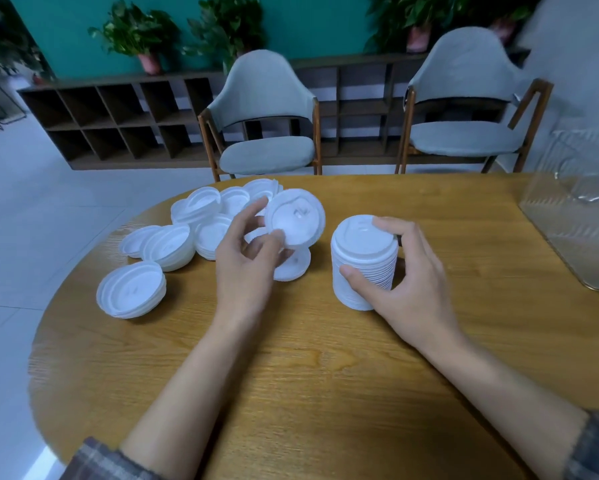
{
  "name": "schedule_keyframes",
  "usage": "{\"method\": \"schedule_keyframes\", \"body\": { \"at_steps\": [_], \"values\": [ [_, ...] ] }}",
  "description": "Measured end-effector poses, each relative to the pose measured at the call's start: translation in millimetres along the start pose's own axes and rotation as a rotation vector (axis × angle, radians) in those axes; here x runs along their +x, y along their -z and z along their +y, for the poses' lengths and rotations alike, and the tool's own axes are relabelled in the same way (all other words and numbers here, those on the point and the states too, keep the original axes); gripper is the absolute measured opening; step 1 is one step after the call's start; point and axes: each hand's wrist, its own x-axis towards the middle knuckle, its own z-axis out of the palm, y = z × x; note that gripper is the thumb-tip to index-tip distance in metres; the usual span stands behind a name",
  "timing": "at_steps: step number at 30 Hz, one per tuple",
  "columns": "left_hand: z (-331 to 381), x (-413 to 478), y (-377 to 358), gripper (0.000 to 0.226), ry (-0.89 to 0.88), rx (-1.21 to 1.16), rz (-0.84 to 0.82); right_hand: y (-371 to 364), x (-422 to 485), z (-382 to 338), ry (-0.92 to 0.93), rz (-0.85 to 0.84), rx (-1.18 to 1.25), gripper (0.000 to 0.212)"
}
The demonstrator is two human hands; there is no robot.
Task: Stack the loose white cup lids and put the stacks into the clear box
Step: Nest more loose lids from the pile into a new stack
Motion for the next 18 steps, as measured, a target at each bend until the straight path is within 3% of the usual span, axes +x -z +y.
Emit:
{"method": "schedule_keyframes", "body": {
  "at_steps": [3,6,9,13,18],
  "values": [
    [8.8,3.2,-8.7,0.048,0.107,-0.161,-0.152,1.2,1.6,0.3,0.012,-0.018,-0.001,0.065],
    [9.7,8.3,-17.3,0.043,0.097,-0.097,-0.287,2.8,2.2,2.4,0.004,-0.023,0.035,0.063],
    [8.4,10.3,-24.0,0.034,-0.018,0.096,-0.313,4.2,2.6,3.9,-0.034,-0.034,0.078,0.071],
    [0.8,7.8,-29.3,0.025,-0.09,0.184,-0.329,5.0,3.2,5.0,-0.053,-0.051,0.067,0.084],
    [-6.4,7.2,-30.3,0.047,-0.117,0.24,-0.353,6.2,3.2,5.5,-0.039,-0.076,0.05,0.078]
  ]
}}
